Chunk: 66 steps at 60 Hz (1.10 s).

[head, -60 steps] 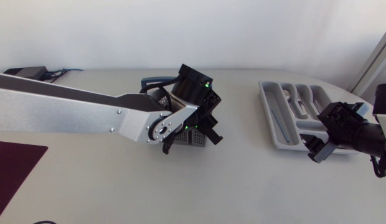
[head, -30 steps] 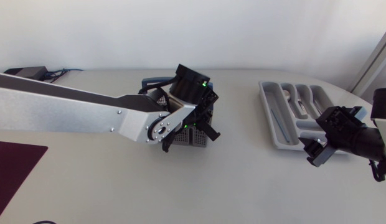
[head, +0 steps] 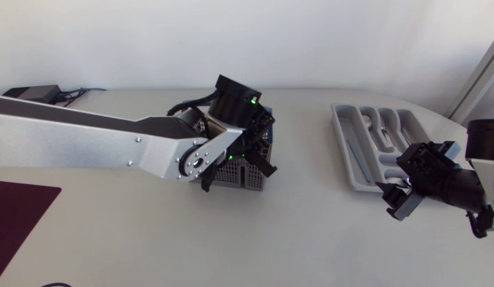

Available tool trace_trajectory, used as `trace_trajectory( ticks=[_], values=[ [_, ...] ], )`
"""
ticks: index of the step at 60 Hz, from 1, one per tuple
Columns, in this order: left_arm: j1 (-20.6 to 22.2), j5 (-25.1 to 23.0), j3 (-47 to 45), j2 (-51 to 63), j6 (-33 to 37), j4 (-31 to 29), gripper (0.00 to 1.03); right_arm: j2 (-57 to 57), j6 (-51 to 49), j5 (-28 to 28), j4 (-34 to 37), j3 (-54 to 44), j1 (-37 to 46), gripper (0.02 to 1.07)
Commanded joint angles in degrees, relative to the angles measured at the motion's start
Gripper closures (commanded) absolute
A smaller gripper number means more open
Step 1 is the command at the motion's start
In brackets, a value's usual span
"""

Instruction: Transfer all utensils from the basket to the drawer tray.

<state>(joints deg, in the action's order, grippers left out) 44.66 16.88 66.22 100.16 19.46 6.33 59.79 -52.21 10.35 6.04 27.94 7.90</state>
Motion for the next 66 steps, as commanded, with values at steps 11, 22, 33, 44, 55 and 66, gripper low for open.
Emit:
trace_trajectory(
  ticks=[11,22,33,44,55,66],
  values=[
    [0.34,2.28,-4.34,-3.13,3.92,5.10,0.99,-1.08,1.76,-0.68,0.20,-1.93,-1.40,0.17],
    [1.65,4.30,-6.36,-4.80,6.90,9.32,0.99,-1.69,1.84,-1.03,0.28,-2.28,-1.84,0.17],
    [2.71,6.05,-7.77,-7.35,9.89,11.69,0.99,-2.57,2.20,-1.56,0.55,-2.37,-2.89,0.17],
    [3.24,6.58,-9.35,-10.51,12.79,12.92,0.99,-3.19,3.25,-2.26,0.81,-2.37,-4.65,0.17],
    [4.20,8.16,-11.55,-12.01,16.31,15.56,0.99,-3.80,3.95,-3.32,1.25,-2.19,-6.23,0.17],
    [4.82,10.19,-13.31,-12.62,19.82,18.81,0.99,-4.51,4.39,-3.85,2.04,-2.19,-7.20,0.17]
  ],
)
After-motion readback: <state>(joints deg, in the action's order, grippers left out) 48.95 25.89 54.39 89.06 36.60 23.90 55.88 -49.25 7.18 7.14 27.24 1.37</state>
